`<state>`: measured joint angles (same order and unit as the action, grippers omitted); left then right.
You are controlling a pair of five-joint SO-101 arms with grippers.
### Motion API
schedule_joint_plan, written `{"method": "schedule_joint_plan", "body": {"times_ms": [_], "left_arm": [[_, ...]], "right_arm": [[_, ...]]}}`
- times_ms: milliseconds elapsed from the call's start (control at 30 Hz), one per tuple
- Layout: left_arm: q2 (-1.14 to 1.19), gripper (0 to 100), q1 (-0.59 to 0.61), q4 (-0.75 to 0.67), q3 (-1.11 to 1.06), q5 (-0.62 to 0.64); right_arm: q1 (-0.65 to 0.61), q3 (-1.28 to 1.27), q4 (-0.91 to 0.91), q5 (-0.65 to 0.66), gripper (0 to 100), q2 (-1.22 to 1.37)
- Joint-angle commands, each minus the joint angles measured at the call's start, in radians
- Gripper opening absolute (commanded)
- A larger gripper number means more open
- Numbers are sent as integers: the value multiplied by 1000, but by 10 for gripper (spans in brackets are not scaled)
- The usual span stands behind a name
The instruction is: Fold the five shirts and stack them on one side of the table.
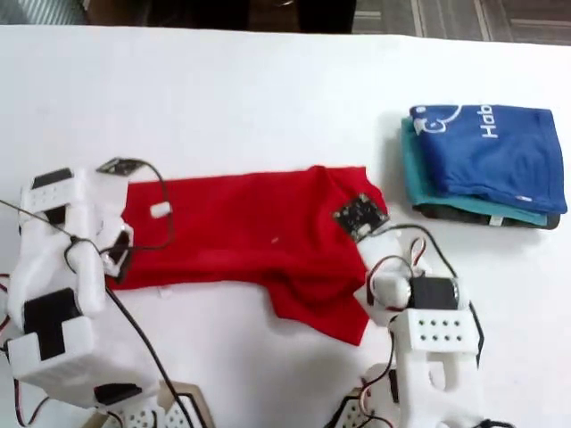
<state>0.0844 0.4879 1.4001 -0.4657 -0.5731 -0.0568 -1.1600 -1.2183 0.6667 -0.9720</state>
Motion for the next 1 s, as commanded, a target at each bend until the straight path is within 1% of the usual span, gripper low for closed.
{"method": "schedule_joint_plan", "body": {"times_ms": [0, 167, 367, 567, 667, 800, 867, 967], "left_arm": [[-49, 27, 11, -44, -35, -3], [-49, 27, 9, -114, -104, -3], [-51, 27, 11, -112, -97, -3], [-57, 31, 12, -109, -97, 2], [-57, 31, 12, -64, -71, 5], [-57, 31, 26, 46, 41, 6], [-57, 31, 43, 98, 124, 6], [-51, 32, 61, 190, 274, 6]], "right_arm": [[5, -41, 44, 8, 21, -27], [8, -118, 108, 8, 21, -21], [5, -180, 133, 8, 21, -27], [12, -183, 128, 9, 30, -27], [12, -183, 113, 72, 104, -27], [7, -170, 77, 190, 207, -28], [7, -146, 38, 232, 214, -28], [5, -60, -51, 249, 208, -28]]}}
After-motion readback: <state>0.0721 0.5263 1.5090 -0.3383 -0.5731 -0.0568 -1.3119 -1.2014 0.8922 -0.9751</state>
